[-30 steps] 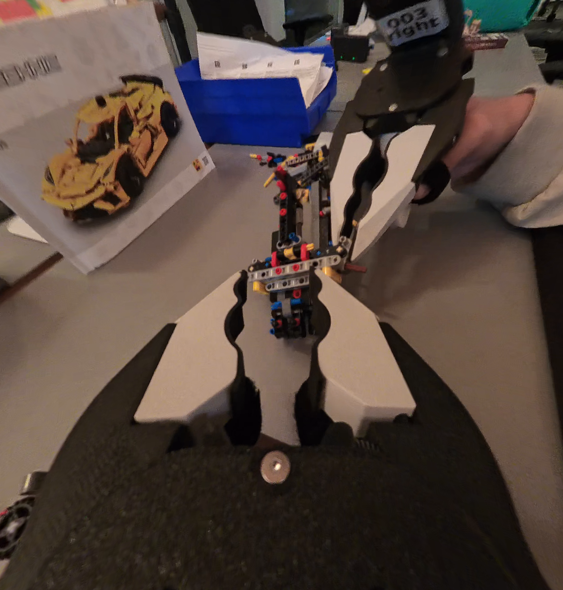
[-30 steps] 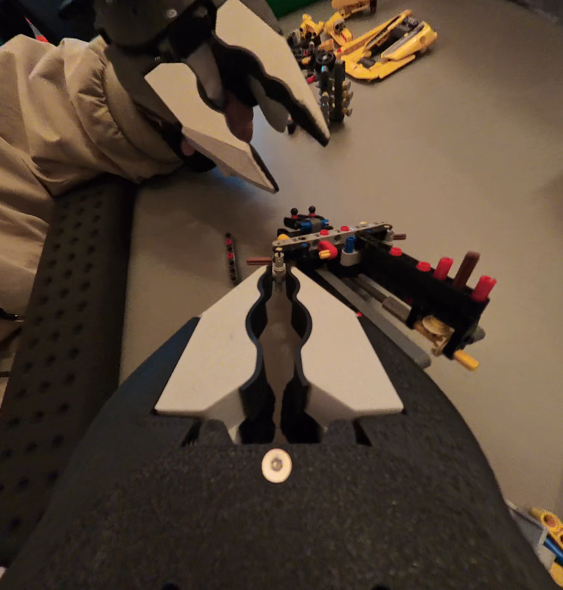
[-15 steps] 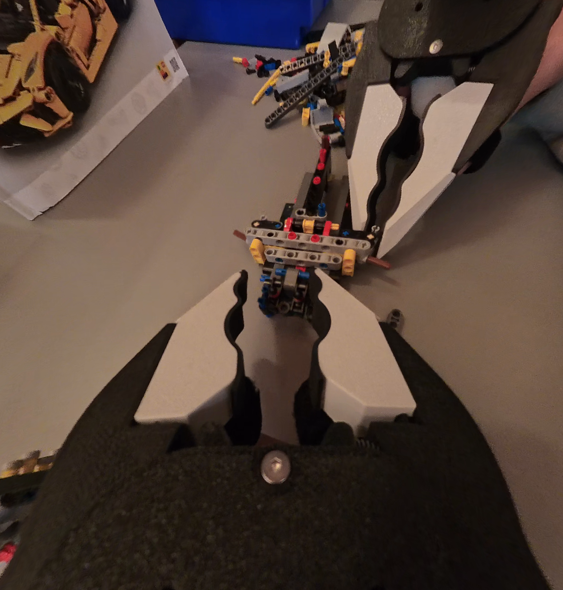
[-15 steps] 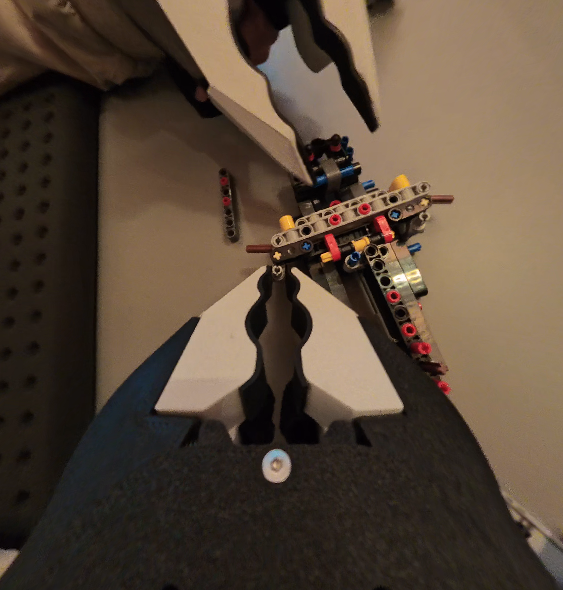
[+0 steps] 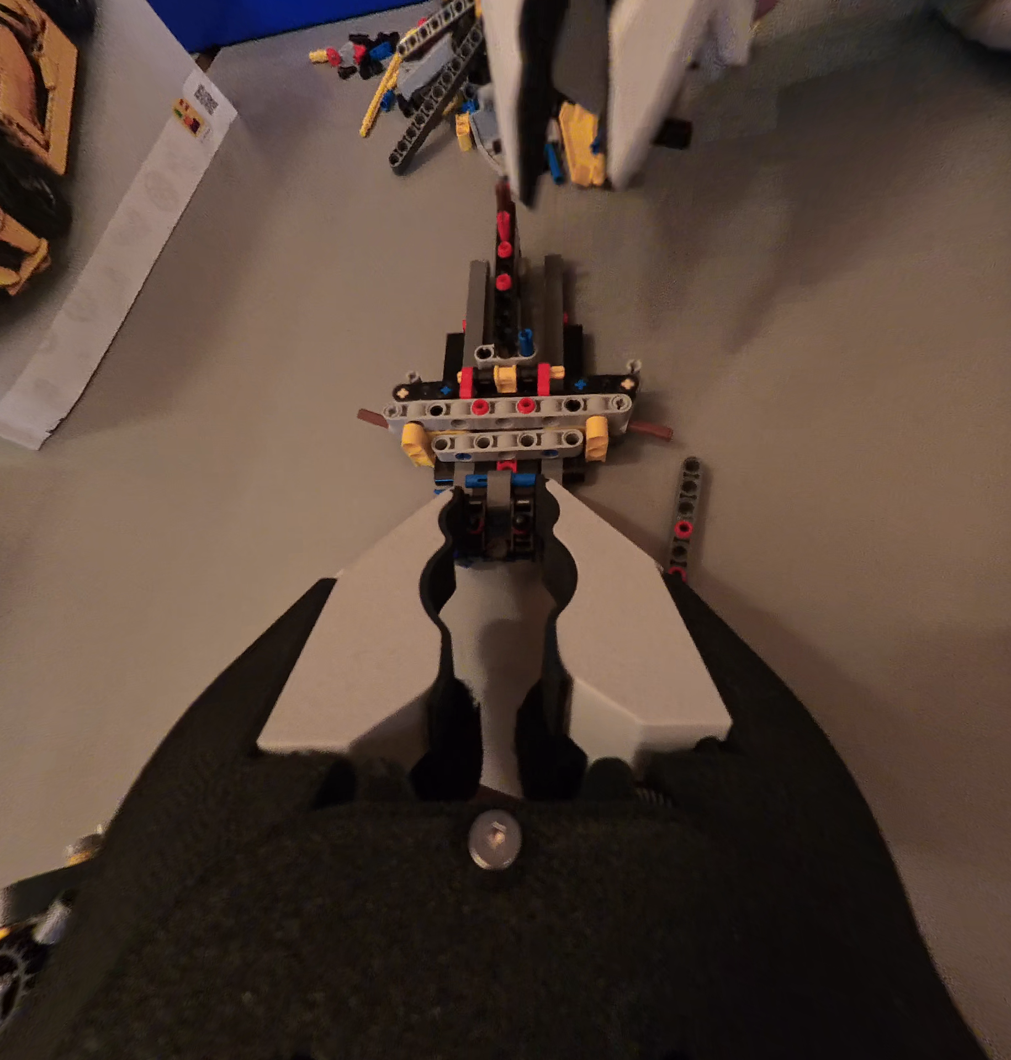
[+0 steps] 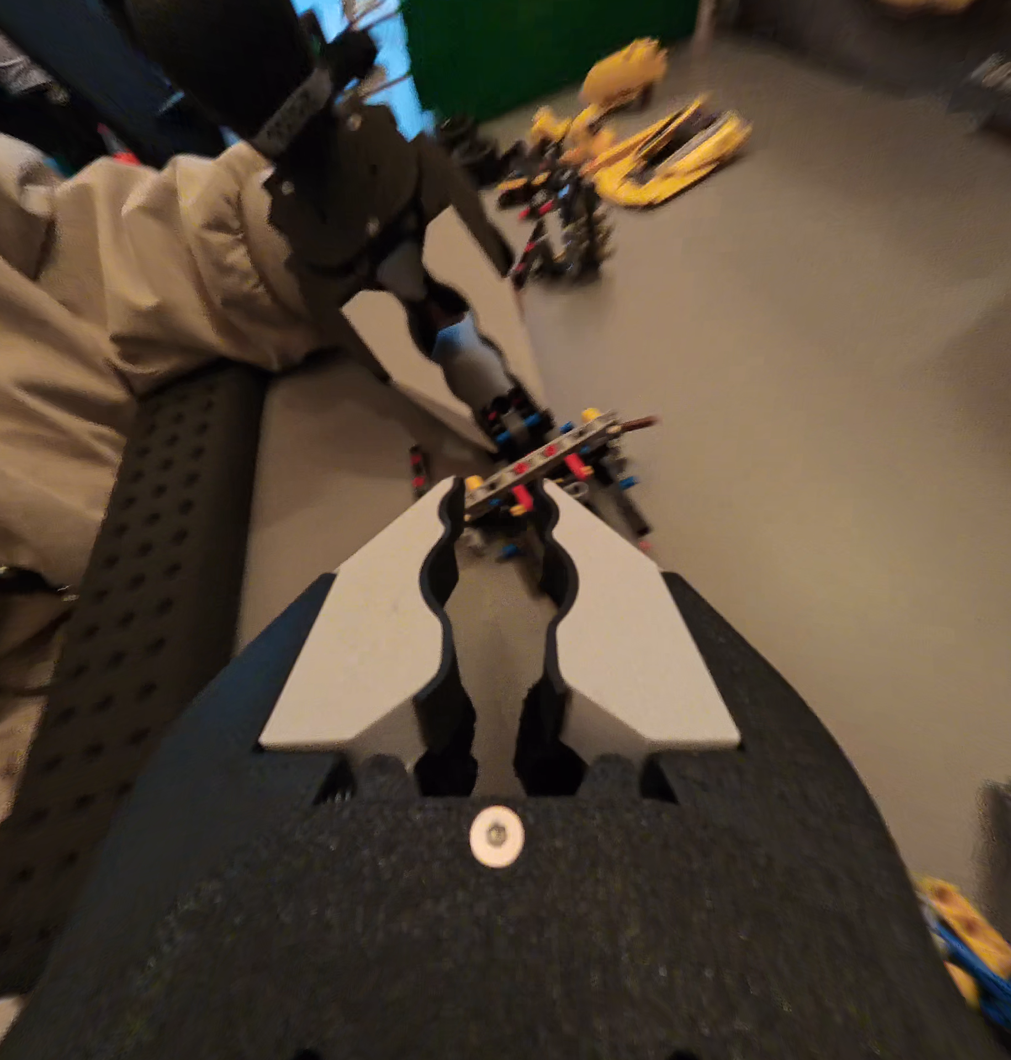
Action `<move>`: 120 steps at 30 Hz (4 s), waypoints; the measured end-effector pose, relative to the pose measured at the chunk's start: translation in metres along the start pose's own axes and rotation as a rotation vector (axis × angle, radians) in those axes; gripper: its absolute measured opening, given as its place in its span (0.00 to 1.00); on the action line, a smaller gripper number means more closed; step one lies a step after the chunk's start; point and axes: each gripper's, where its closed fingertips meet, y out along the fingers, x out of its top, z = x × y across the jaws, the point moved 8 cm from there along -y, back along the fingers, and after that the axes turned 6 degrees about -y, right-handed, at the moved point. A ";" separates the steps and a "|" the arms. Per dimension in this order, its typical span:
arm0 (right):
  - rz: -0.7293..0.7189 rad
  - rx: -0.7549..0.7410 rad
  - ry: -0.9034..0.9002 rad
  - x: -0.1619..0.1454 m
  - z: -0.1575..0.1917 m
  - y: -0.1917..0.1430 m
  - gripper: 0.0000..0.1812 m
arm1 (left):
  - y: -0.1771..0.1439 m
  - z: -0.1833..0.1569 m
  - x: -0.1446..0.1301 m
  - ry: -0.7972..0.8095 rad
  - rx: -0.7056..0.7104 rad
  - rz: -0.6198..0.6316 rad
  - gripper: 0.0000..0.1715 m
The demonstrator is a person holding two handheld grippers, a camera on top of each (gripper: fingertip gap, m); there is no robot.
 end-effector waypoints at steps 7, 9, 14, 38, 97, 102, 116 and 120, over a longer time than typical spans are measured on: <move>-0.008 -0.382 -0.140 0.000 -0.026 -0.010 0.14 | -0.006 0.002 0.009 0.175 0.175 -0.039 0.14; -0.009 -0.421 -0.141 0.000 -0.029 -0.014 0.14 | -0.007 0.002 0.011 0.271 0.255 -0.047 0.14; 0.011 -0.461 -0.086 -0.007 -0.038 -0.021 0.14 | -0.007 0.003 0.010 0.338 0.314 -0.053 0.14; 0.097 -0.344 -0.143 -0.020 -0.038 0.004 0.15 | -0.034 0.037 0.002 -0.210 0.011 -0.118 0.21; 0.055 -0.129 -0.087 -0.022 -0.021 -0.010 0.13 | 0.012 0.048 0.043 -0.133 -0.355 -0.084 0.11; 0.159 -0.138 -0.128 -0.032 -0.021 0.003 0.13 | 0.004 0.047 0.034 -0.097 -0.341 -0.057 0.13; 0.268 -0.163 -0.215 0.005 -0.008 0.051 0.11 | 0.016 0.028 0.028 0.039 -0.290 0.104 0.15; 0.376 -0.132 -0.216 -0.001 -0.012 0.057 0.04 | 0.017 0.025 0.028 0.085 -0.258 0.113 0.15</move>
